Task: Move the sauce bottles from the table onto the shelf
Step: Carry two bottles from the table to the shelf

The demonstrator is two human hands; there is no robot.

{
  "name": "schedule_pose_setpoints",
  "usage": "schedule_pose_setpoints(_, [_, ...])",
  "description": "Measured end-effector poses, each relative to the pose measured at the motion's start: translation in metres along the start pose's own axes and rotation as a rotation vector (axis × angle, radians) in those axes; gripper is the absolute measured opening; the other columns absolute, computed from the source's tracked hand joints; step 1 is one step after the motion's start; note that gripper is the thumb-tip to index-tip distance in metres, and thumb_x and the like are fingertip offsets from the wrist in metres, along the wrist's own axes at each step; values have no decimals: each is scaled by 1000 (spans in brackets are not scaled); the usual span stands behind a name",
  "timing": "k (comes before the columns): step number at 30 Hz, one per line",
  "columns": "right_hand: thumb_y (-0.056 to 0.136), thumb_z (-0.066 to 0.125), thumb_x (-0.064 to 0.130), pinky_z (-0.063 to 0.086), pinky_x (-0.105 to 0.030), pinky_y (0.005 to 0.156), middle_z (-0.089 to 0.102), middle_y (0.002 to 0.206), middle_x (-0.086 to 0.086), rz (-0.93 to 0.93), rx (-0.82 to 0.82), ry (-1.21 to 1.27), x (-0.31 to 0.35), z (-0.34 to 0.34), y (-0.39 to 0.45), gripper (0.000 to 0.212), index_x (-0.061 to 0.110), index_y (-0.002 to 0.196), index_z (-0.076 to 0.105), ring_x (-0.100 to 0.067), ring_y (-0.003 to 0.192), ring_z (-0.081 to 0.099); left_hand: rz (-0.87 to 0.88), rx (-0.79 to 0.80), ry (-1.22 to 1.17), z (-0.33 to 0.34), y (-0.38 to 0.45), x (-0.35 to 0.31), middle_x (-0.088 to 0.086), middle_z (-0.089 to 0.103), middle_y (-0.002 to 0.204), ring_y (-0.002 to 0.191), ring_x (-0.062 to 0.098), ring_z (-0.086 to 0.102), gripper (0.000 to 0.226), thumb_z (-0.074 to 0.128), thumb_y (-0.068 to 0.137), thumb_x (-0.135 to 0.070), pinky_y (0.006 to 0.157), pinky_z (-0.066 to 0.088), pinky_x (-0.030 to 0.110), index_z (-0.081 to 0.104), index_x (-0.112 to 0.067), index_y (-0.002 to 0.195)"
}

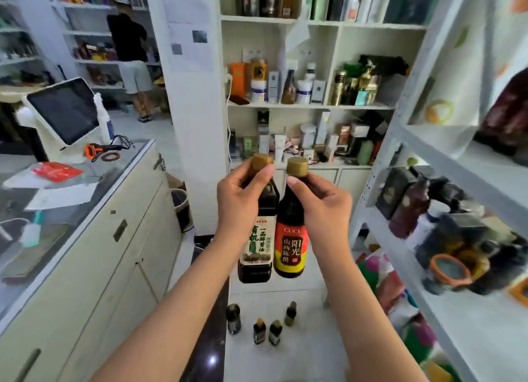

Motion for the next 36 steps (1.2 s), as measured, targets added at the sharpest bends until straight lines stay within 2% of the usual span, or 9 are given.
schedule_pose_setpoints(6, [86, 76, 20, 60, -39, 81, 77, 82, 6, -96, -104, -106, 25, -77, 69, 10, 30, 85, 77, -13, 83, 74, 19, 123, -147, 103, 38, 1, 1, 75, 95, 94, 21, 70, 10, 69, 88, -29, 86, 57, 42, 75, -28, 96])
schedule_pose_setpoints(12, [87, 74, 28, 59, -49, 81, 78, 83, 4, -136, -206, -264, 35, -121, 132, 7, 24, 90, 79, -19, 83, 75, 74, 280, -215, 183, 97, 3, -2, 74, 92, 89, 14, 70, 9, 66, 91, -25, 79, 56, 30, 73, -26, 97])
schedule_pose_setpoints(15, [87, 75, 24, 60, -42, 81, 78, 84, 1, -142, -336, -244, 42, -140, 163, 8, 19, 93, 79, -19, 83, 75, 81, 380, -292, 228, 131, 3, -6, 75, 91, 88, 12, 71, 9, 68, 90, -24, 77, 56, 28, 72, -26, 97])
schedule_pose_setpoints(19, [87, 75, 17, 59, -30, 71, 78, 81, 0, -225, -481, -284, 68, -153, 200, 6, 17, 90, 79, -18, 78, 75, 47, 496, -454, 281, 173, -3, -2, 76, 95, 91, 16, 72, 10, 68, 90, -22, 83, 58, 35, 72, -25, 98])
schedule_pose_setpoints(21, [86, 75, 16, 60, -28, 71, 78, 79, 2, -276, -548, -338, 83, -161, 215, 5, 20, 88, 78, -17, 76, 75, 20, 546, -534, 307, 189, -6, -2, 76, 95, 91, 16, 72, 13, 68, 89, -22, 83, 58, 33, 72, -20, 102])
schedule_pose_setpoints(25, [85, 77, 18, 60, -26, 68, 77, 76, 7, -335, -688, -487, 107, -191, 246, 3, 21, 85, 77, -12, 73, 74, 95, 617, -571, 362, 212, -19, -8, 75, 91, 88, 9, 71, 12, 71, 87, -27, 80, 55, 25, 73, -27, 99])
schedule_pose_setpoints(29, [86, 75, 20, 60, -29, 69, 75, 72, 9, -349, -786, -560, 111, -225, 264, 15, 29, 75, 74, -12, 72, 74, 74, 649, -609, 413, 214, -11, -3, 76, 93, 89, 16, 71, 18, 71, 88, -28, 84, 58, 36, 74, -19, 103])
schedule_pose_setpoints(33, [88, 72, 17, 61, -39, 79, 76, 77, 8, -358, -838, -544, 100, -255, 278, 12, 26, 81, 75, -17, 79, 74, 57, 570, -614, 441, 202, 0, -10, 74, 88, 84, 7, 70, 17, 71, 87, -30, 77, 56, 23, 73, -20, 101])
schedule_pose_setpoints(36, [90, 69, 16, 60, -44, 81, 77, 82, 3, -378, -878, -490, 89, -278, 285, 8, 17, 91, 77, -21, 82, 74, 77, 612, -583, 465, 198, 2, -16, 73, 86, 82, 1, 69, 10, 70, 89, -29, 72, 51, 13, 70, -25, 98])
Point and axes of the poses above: each hand's wrist, its own y-axis towards the middle knuckle, its own z-axis out of the palm, x = y × z, the point moved 6 cm from there along y, towards the middle knuckle
